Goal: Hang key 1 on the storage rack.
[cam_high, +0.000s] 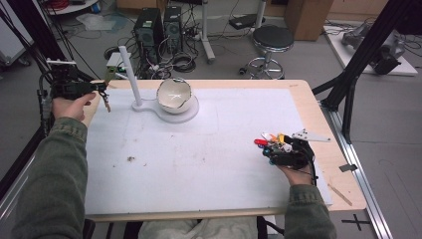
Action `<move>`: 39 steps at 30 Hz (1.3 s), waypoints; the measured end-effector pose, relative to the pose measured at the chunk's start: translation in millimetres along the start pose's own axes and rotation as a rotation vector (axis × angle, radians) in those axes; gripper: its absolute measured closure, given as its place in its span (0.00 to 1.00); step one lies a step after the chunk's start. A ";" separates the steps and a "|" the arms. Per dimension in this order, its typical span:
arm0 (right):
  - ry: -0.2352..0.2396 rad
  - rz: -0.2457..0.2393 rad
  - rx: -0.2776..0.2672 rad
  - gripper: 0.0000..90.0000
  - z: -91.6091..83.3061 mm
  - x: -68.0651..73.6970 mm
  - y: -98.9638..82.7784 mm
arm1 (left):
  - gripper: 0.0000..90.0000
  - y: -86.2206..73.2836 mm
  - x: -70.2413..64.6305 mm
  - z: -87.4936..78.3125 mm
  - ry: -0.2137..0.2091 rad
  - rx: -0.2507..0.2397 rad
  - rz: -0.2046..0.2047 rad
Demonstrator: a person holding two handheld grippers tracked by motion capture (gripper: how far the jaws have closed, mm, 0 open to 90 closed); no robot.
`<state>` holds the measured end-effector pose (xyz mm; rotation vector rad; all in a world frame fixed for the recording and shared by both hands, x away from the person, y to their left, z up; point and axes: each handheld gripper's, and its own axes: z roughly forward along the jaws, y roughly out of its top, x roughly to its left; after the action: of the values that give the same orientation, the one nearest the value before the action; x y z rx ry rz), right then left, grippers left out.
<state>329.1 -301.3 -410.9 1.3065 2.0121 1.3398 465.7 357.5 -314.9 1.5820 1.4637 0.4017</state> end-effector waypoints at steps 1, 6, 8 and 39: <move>-0.001 0.000 0.001 0.01 0.4 -0.4 0.0 | 0.80 0.0 0.5 1.1 -0.005 -0.001 0.000; -0.001 0.000 0.004 0.01 0.5 -0.4 -0.3 | 0.80 -1.3 3.7 8.7 -0.022 0.006 -0.024; -0.001 -0.004 0.003 0.01 0.5 -0.3 -0.3 | 0.80 -1.6 3.0 11.9 -0.030 0.007 -0.030; 0.002 -0.008 0.015 0.01 3.2 -1.7 -0.6 | 0.79 -10.5 -22.4 38.6 0.042 0.056 0.058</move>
<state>332.0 -301.3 -413.2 1.3027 2.0302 1.3262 482.8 320.6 -336.1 1.6721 1.4751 0.4333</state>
